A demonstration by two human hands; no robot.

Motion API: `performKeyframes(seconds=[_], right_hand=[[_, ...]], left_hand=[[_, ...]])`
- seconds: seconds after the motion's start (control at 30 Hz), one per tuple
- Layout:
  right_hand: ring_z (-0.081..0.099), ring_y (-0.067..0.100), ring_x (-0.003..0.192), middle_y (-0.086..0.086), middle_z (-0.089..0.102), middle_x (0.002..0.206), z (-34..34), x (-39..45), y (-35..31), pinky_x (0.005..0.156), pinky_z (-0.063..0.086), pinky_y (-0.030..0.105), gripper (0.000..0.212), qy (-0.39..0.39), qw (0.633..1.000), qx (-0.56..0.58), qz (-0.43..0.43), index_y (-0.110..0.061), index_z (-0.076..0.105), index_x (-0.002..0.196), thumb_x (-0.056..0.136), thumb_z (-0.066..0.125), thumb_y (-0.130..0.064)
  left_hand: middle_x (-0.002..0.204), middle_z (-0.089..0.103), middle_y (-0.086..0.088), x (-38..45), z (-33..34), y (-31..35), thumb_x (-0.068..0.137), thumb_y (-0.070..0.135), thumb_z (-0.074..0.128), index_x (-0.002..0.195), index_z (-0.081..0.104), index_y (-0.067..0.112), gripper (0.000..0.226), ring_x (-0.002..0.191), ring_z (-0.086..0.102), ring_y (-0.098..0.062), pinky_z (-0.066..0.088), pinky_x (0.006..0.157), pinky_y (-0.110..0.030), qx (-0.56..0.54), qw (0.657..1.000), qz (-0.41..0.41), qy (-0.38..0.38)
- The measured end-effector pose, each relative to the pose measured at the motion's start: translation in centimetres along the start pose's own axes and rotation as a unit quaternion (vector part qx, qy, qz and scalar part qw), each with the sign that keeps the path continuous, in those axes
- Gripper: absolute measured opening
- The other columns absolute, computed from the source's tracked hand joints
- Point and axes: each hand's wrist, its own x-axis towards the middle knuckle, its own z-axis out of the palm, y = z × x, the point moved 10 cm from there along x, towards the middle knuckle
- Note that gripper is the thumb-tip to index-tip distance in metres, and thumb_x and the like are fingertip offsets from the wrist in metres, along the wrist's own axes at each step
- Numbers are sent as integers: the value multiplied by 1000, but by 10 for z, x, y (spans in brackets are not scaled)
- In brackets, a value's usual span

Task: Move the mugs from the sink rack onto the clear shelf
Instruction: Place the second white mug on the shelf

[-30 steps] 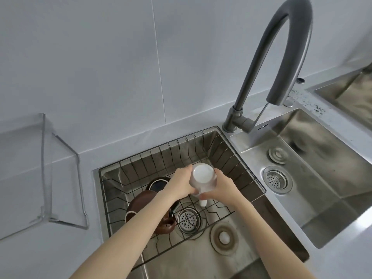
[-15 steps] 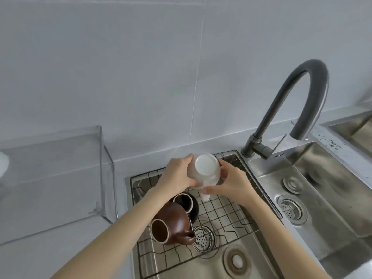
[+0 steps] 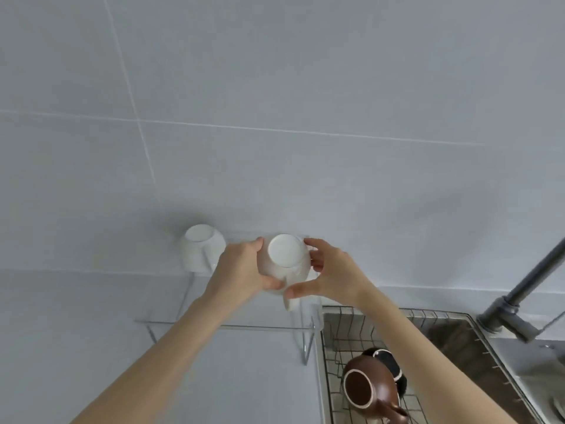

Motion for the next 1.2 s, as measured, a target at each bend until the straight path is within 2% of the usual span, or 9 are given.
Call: performKeyframes(seconds=[0.1,0.23,0.33,0.43,0.53,0.67,0.8,1.07,1.2], right_hand=[[54,11,103,-3,58,114,50,17,-24,90,44,24,95,-40,999,15,-8,-24,39,127,47,90,-28],[55,13,104,-1,58,116,110,37,-49,94,47,29,91,-80,997,13,-20,-24,41,123,46,90,-29],[55,14,105,-2,58,117,144,51,-62,94,47,29,94,-108,994,4,-25,-24,39,126,47,90,-30],[55,15,106,-1,57,117,167,60,-67,96,47,30,95,-124,992,-3,-27,-22,39,128,48,89,-29],[56,16,106,-2,57,114,178,64,-63,96,48,31,94,-135,991,-6,-18,-19,38,127,48,89,-28],[58,15,106,-1,58,114,180,72,-54,96,49,32,90,-127,992,11,5,-19,42,121,45,90,-25],[59,15,106,0,60,114,179,76,-50,98,49,36,89,-128,992,12,8,-21,45,120,43,89,-28],[61,19,102,-1,61,115,181,75,-50,97,50,38,77,-123,992,24,-11,-24,53,119,50,87,-24],[60,20,103,0,60,117,183,75,-49,98,49,39,75,-129,991,34,-16,-25,56,119,50,85,-29]], left_hand=[[72,57,2,-14,-35,-45,49,29,86,85,59,12,48,72,53,-21,42,63,-31,1,999,-32,18],[58,46,9,-31,-70,-101,47,27,86,66,50,20,42,59,42,-14,31,51,-22,3,997,-68,42],[58,48,9,-39,-84,-137,46,27,86,70,55,14,41,62,45,-18,33,51,-23,-6,993,-104,56],[57,46,8,-42,-88,-159,46,27,86,67,51,16,42,61,43,-18,32,50,-23,-14,991,-120,59],[56,44,9,-44,-85,-170,47,27,86,66,48,16,43,58,40,-16,29,49,-22,-17,990,-126,58],[59,50,7,-39,-82,-176,47,29,86,75,57,10,44,65,46,-21,32,50,-22,-26,989,-135,63],[73,64,-3,-38,-78,-178,48,31,85,85,64,8,49,70,53,-22,38,56,-26,-32,987,-145,61],[89,70,-9,-41,-74,-177,50,32,85,91,65,5,52,87,63,-27,53,80,-43,-25,984,-171,51],[91,70,-10,-42,-72,-177,52,32,85,92,65,5,52,90,64,-28,52,83,-44,-18,983,-180,44]])
